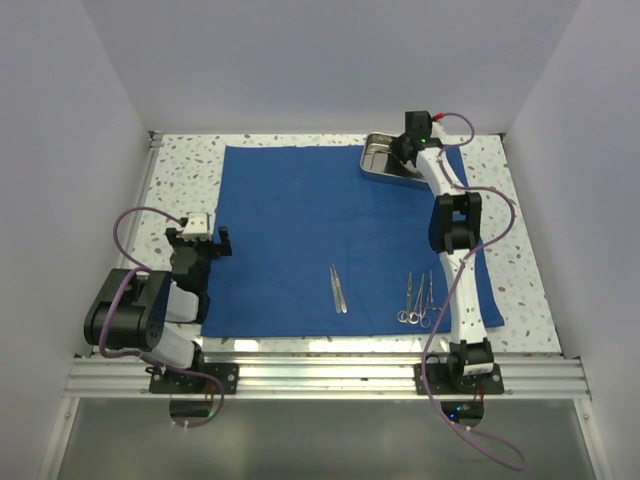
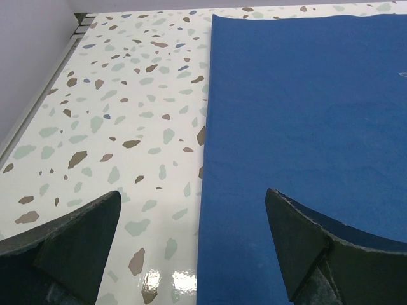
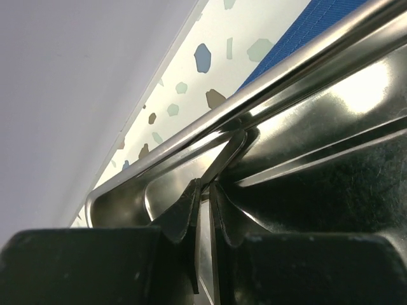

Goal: Open and lay out the surgical kit
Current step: Pick up the medical item from the container.

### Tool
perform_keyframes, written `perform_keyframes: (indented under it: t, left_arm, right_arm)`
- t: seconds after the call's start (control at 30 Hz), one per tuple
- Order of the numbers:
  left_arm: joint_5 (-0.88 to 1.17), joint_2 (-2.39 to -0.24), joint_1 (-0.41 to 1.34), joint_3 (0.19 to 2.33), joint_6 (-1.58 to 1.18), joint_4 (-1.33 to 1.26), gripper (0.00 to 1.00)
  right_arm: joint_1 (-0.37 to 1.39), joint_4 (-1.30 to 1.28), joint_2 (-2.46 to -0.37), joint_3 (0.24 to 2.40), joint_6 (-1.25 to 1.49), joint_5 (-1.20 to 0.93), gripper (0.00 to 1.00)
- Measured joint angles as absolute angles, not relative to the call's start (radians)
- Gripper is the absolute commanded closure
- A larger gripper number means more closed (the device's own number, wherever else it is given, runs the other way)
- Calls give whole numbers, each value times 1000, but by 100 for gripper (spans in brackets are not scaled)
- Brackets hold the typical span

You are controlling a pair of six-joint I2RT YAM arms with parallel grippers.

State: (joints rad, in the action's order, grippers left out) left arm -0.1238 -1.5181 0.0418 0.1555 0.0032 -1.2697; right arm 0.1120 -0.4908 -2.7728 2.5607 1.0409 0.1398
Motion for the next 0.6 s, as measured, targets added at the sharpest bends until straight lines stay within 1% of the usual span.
perform_keyframes:
  t: [0.27,0.6]
  left_arm:
    - [-124,-1518,42,155,4,-1270,0]
    - [-124,-1518,42,155,4,-1270,0]
  right_arm:
    - [103,-389,-2655,2346,1011,141,100]
    - [72,-374,-2365,1963,975,176,100]
